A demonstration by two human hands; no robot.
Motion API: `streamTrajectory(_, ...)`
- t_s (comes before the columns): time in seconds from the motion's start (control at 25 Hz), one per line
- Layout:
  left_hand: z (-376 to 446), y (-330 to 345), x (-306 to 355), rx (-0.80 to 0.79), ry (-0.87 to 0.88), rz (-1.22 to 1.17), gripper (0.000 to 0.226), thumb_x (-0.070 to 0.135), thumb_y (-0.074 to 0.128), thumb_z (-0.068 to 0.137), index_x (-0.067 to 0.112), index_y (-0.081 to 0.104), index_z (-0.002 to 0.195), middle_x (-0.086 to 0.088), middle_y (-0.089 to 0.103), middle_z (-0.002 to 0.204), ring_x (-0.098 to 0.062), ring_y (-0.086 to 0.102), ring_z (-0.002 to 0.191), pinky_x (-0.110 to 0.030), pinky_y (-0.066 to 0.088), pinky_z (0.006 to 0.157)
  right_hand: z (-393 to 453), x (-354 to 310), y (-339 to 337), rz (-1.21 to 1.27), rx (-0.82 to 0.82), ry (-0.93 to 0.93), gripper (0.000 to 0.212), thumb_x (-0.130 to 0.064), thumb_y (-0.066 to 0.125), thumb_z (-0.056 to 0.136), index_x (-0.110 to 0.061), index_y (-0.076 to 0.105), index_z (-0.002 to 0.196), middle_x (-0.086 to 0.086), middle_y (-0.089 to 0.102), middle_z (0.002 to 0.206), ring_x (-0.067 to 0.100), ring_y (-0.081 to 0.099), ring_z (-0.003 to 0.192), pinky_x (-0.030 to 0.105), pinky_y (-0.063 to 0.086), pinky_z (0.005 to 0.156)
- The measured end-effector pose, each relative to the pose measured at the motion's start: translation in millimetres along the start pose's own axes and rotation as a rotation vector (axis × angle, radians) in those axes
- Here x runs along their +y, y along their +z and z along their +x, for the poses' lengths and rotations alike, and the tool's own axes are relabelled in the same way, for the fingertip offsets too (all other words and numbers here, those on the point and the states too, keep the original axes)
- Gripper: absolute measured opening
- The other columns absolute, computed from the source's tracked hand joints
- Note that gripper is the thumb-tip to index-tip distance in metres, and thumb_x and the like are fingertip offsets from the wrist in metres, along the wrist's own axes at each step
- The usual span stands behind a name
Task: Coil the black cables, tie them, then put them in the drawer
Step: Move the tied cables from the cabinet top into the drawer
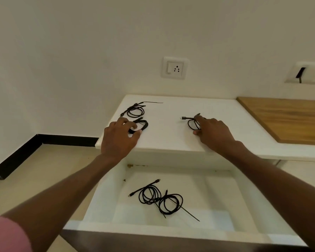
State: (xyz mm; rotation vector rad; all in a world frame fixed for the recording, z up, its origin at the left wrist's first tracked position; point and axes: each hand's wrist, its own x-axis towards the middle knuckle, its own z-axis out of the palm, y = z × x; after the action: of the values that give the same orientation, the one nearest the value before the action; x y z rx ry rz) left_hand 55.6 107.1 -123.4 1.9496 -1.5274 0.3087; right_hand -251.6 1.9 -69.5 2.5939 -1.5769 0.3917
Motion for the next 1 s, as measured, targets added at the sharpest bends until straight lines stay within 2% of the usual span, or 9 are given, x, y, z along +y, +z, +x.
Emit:
streamTrajectory(0.12,0,-4,1,-0.031,-0.003,-0.093,0.023,0.055,0.066,0.091,0.037,0.075,0.102,0.011,0.061,0.116,-0.017,0.057,0.100,-0.037,0.041,0.088,-8,-6,16,0.030,0.164,-0.024,0.024,-0.015,0.060,0.100,-0.013,0.066,0.123,0.007,0.071,0.109,0.037,0.065,0.098,0.039,0.047,0.071)
streamTrajectory(0.2,2,-7,6,-0.061,0.004,-0.139,0.017,0.051,0.068,0.091,0.037,0.075,0.099,0.010,0.060,0.115,-0.017,0.058,0.099,-0.036,0.041,0.086,-10,-4,21,0.102,0.202,-0.023,0.015,-0.013,0.065,0.097,-0.011,0.073,0.109,0.006,0.070,0.104,0.035,0.062,0.095,0.034,0.038,0.069)
streamTrajectory(0.28,1,-6,13,-0.085,0.026,-0.160,0.014,0.044,0.070,0.092,0.034,0.076,0.099,0.008,0.061,0.120,-0.018,0.060,0.100,-0.039,0.044,0.089,-15,-4,16,0.255,0.173,0.029,0.016,-0.021,0.075,0.092,-0.011,0.077,0.105,0.006,0.071,0.100,0.030,0.062,0.093,0.032,0.034,0.069)
streamTrajectory(0.4,-6,-8,26,-0.117,0.070,-0.219,0.012,0.038,0.072,0.092,0.030,0.078,0.098,0.014,0.062,0.129,-0.008,0.060,0.097,-0.039,0.046,0.093,-24,-6,7,0.456,0.108,0.104,0.028,-0.035,0.085,0.083,-0.012,0.077,0.096,0.000,0.071,0.087,0.021,0.063,0.084,0.031,0.039,0.068)
streamTrajectory(0.56,-15,-13,44,-0.131,0.115,-0.226,0.010,0.032,0.072,0.088,0.024,0.073,0.094,0.010,0.060,0.119,-0.017,0.056,0.111,-0.039,0.045,0.090,-36,-19,6,0.373,0.105,0.020,0.013,-0.026,0.077,0.087,-0.013,0.077,0.086,-0.001,0.072,0.084,0.024,0.067,0.083,0.033,0.049,0.070)
streamTrajectory(0.68,-46,-15,79,-0.117,0.350,-0.191,0.008,0.031,0.066,0.091,0.024,0.061,0.093,0.010,0.057,0.109,-0.015,0.050,0.109,-0.040,0.040,0.090,-68,-12,6,0.368,0.203,-0.278,0.009,-0.026,0.076,0.089,-0.018,0.075,0.085,-0.006,0.068,0.082,0.020,0.062,0.080,0.034,0.048,0.068)
streamTrajectory(0.8,-76,-16,109,-0.136,0.775,-0.143,0.007,0.022,0.059,0.097,0.016,0.057,0.097,0.002,0.058,0.095,-0.018,0.050,0.086,-0.037,0.039,0.075,-106,12,11,0.230,0.301,-0.520,0.013,-0.024,0.072,0.090,-0.017,0.069,0.080,-0.006,0.062,0.080,0.018,0.054,0.075,0.032,0.045,0.061)
streamTrajectory(0.88,-97,-8,113,-0.197,0.963,-0.073,0.006,0.021,0.054,0.100,0.016,0.055,0.098,0.000,0.056,0.092,-0.017,0.045,0.074,-0.035,0.039,0.070,-132,26,21,0.144,0.223,-0.618,0.014,-0.024,0.068,0.091,-0.017,0.069,0.079,-0.005,0.062,0.080,0.017,0.055,0.074,0.030,0.044,0.059)
streamTrajectory(1.0,-114,11,108,-0.346,0.988,-0.085,0.007,0.021,0.051,0.102,0.021,0.046,0.097,0.004,0.053,0.091,-0.014,0.032,0.063,-0.034,0.041,0.067,-146,39,38,0.050,0.065,-0.622,0.013,-0.027,0.065,0.088,-0.022,0.069,0.076,-0.008,0.061,0.078,0.017,0.057,0.074,0.031,0.046,0.053)
